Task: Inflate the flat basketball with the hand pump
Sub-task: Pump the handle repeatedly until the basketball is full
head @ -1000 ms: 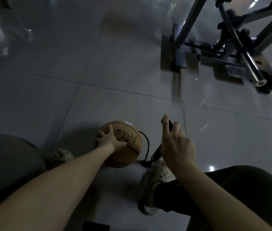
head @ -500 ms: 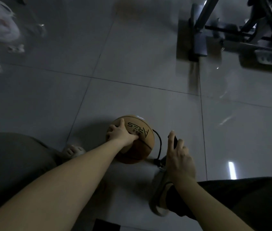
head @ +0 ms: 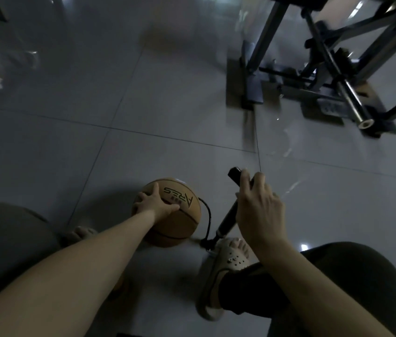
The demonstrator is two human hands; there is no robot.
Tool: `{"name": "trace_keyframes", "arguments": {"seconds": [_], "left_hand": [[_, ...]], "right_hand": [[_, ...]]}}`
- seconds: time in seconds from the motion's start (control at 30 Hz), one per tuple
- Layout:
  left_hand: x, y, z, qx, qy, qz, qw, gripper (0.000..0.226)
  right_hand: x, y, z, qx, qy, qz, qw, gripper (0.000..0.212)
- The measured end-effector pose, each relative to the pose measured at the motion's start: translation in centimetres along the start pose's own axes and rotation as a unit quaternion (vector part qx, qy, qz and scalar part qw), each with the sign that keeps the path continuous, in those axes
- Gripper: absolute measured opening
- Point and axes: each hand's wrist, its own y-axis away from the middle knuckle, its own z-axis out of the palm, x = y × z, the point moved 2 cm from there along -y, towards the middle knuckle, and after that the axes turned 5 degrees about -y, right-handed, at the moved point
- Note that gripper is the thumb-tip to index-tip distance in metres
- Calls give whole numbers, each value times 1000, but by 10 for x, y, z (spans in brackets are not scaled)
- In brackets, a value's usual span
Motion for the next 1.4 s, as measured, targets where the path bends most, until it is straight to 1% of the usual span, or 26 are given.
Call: {"name": "trace_keyframes", "arguments": {"seconds": [0.07,0.13,0.2,0.4,0.53,0.7,0.8,0.93,1.03,1.1,1.17,1.2,1.23,1.3,1.33,1.4], "left_hand": [[-2,8,7,39,-5,18,999,102],[-3,14,16,75,-8,30,997,88],[-3,16,22,89,-12,32,995,83],[0,13,17,74,45,-3,996,92],[2,15,26,87,6,-1,996,92],[0,14,22,96,-11,4,995,93],[2,13,19,86,0,3,996,94],[8,14,9,71,7,2,997,97],[8,19,0,75,6,-2,997,100],[18,31,-13,119,-24,34,992,95],[43,49,-28,180,-48,124,975,81],[58,60,-34,207,-56,184,959,76],[74,72,-41,236,-66,246,938,77],[100,98,-51,288,-78,366,881,80],[109,112,-53,312,-79,415,851,79],[117,137,-50,341,-101,476,804,76]], "right_hand": [[-3,8,-1,-15,17,18,1000,69],[-10,22,11,-50,33,23,998,77],[-13,34,29,-73,48,9,996,76],[-13,40,69,-123,61,-10,991,75],[-22,32,92,-155,67,-27,985,79],[-16,22,113,-165,68,4,984,69],[-8,16,113,-174,74,14,982,74],[-10,14,98,-181,25,21,983,83],[-7,16,75,-155,-21,22,987,79],[-4,10,53,-111,-34,17,993,67],[-1,-3,24,-51,-41,13,998,52],[0,-9,9,-29,-43,12,999,46],[2,-15,-5,-13,-44,9,999,40],[3,-20,-24,3,-41,1,999,34],[2,-19,-28,7,-39,-7,999,33],[-4,-11,-25,13,-27,-35,999,37]]}}
